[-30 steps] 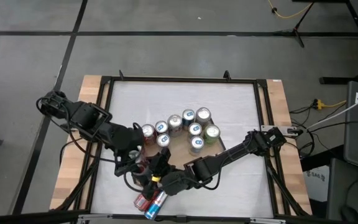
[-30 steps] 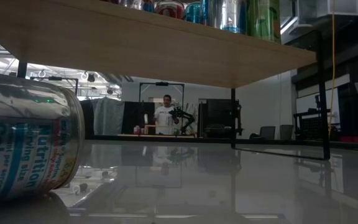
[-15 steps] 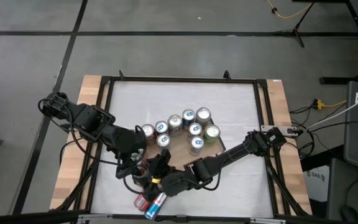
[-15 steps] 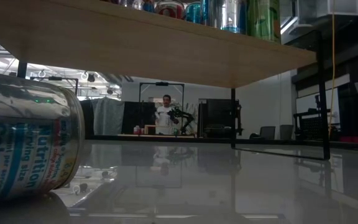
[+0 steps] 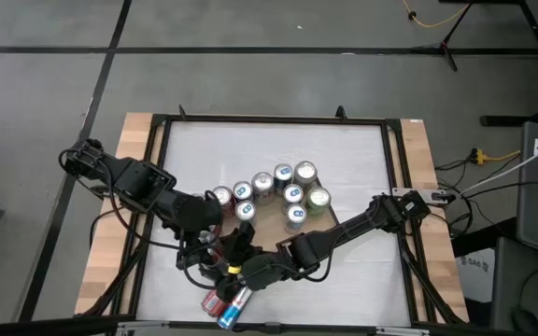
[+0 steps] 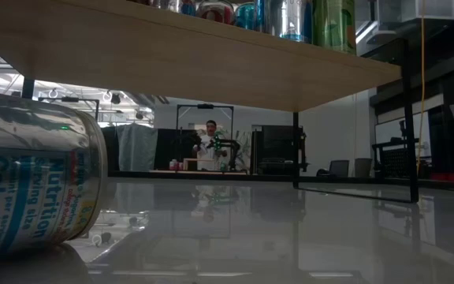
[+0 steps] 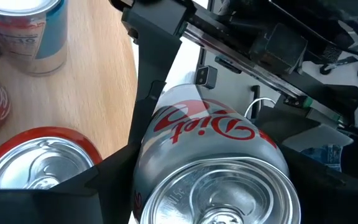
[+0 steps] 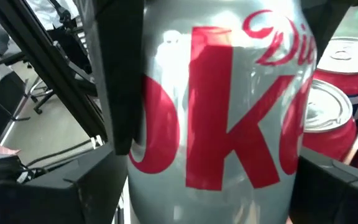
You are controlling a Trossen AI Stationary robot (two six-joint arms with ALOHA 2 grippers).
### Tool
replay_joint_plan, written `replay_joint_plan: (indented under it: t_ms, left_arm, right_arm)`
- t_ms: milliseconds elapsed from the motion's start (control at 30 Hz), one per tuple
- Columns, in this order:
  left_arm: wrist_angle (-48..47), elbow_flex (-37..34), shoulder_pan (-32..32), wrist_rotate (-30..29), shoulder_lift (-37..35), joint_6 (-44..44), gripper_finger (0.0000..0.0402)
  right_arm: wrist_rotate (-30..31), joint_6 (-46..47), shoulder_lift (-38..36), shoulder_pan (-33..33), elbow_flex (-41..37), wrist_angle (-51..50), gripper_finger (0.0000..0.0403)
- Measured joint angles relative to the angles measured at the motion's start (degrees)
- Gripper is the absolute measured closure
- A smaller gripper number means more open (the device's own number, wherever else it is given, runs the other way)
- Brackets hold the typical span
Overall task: Place canned beverage on shelf
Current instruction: Put the red silver soda can on the shelf
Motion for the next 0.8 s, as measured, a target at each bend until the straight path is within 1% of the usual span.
replay_joint_plan:
  t_ms: [233, 367, 533, 733, 800]
  left_arm:
    - [0.4, 0.0, 0.0, 0.3, 0.0, 0.5, 0.0116]
    - [0.9, 0.0, 0.0, 0.9, 0.0, 1.5, 0.0116]
    - [1.7, 0.0, 0.3, 1.6, 0.0, 1.8, 0.0116]
    - [3.1, 0.0, 0.4, 1.1, 0.0, 3.3, 0.0116]
    - [3.7, 0.0, 0.5, 1.8, 0.0, 3.5, 0.0116]
  right_arm:
    - [-4.0, 0.0, -1.7, 0.1, 0.0, -5.5, 0.0052]
    - [-4.1, 0.0, -2.8, 0.8, 0.0, -9.7, 0.0052]
    - [-5.8, 0.5, -3.9, 1.3, 0.0, -15.1, 0.0052]
    - [-5.7, 0.7, -6.3, 2.0, 0.0, -21.2, 0.0052]
    - [-5.7, 0.7, -7.3, 2.1, 0.0, -22.9, 0.0052]
